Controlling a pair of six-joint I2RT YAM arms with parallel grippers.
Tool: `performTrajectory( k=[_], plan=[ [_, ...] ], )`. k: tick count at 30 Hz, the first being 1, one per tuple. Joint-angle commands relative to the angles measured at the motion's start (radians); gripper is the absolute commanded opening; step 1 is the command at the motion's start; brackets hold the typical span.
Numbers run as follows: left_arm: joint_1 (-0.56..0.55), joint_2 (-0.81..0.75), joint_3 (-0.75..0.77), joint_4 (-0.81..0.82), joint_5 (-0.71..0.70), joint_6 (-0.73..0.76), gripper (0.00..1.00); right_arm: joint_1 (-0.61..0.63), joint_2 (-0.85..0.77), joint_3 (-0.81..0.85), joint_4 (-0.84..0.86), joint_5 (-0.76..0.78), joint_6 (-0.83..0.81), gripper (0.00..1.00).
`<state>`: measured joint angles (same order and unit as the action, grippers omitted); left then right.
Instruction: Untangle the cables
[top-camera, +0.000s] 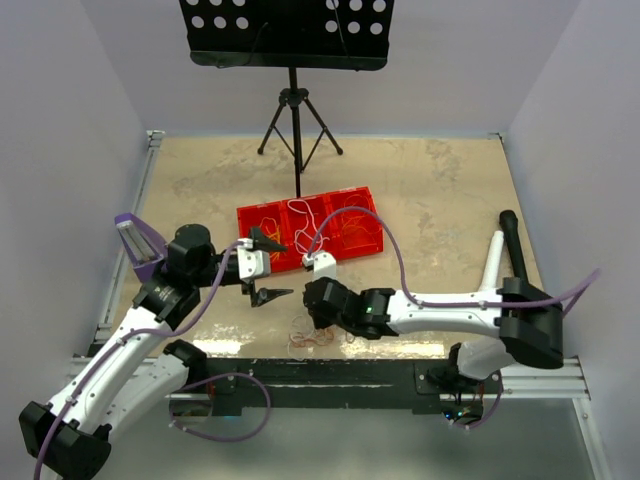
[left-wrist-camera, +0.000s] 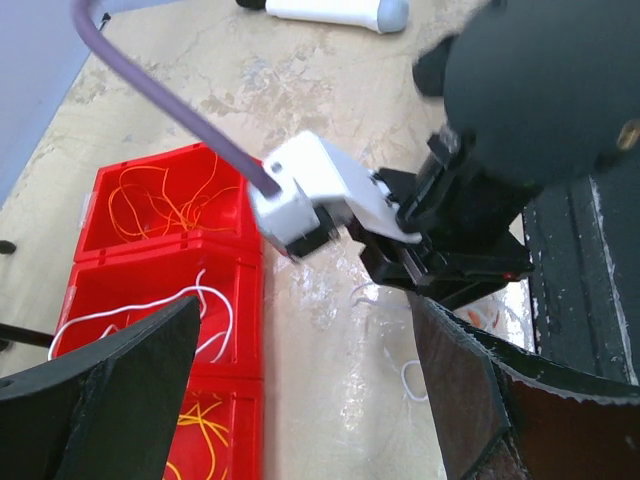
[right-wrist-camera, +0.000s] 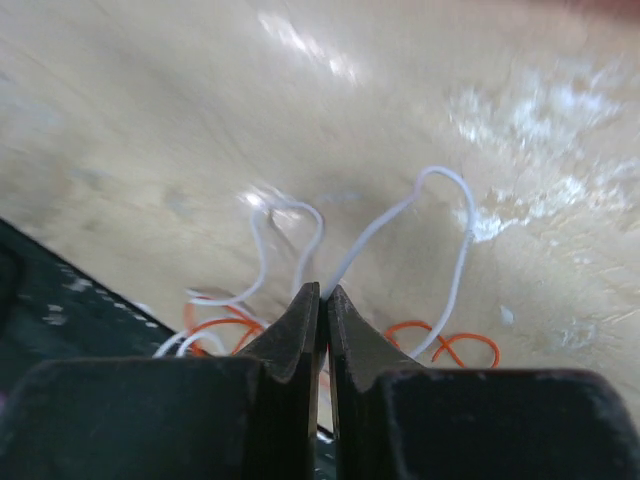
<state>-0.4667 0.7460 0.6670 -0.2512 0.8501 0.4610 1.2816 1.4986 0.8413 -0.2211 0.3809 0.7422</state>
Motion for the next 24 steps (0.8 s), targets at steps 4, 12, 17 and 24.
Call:
performTrajectory(
  k=[4, 12, 17, 24],
  plan=[
    [-0.004, 0.004, -0.024, 0.115, 0.089, -0.113, 0.91, -0.001, -0.214, 0.127, 0.061, 0.128, -0.07, 0.04],
    [-0.006, 0.018, -0.023, 0.194, 0.148, -0.229, 0.91, -0.001, -0.379, 0.148, 0.13, 0.153, -0.087, 0.02],
    [-0.006, 0.019, -0.035, 0.234, 0.15, -0.257, 0.97, -0.002, -0.393, 0.208, 0.164, 0.118, -0.127, 0.01],
    [-0.009, 0.023, -0.086, 0.392, 0.196, -0.39, 1.0, -0.002, -0.403, 0.283, 0.215, 0.075, -0.159, 0.01]
  ],
)
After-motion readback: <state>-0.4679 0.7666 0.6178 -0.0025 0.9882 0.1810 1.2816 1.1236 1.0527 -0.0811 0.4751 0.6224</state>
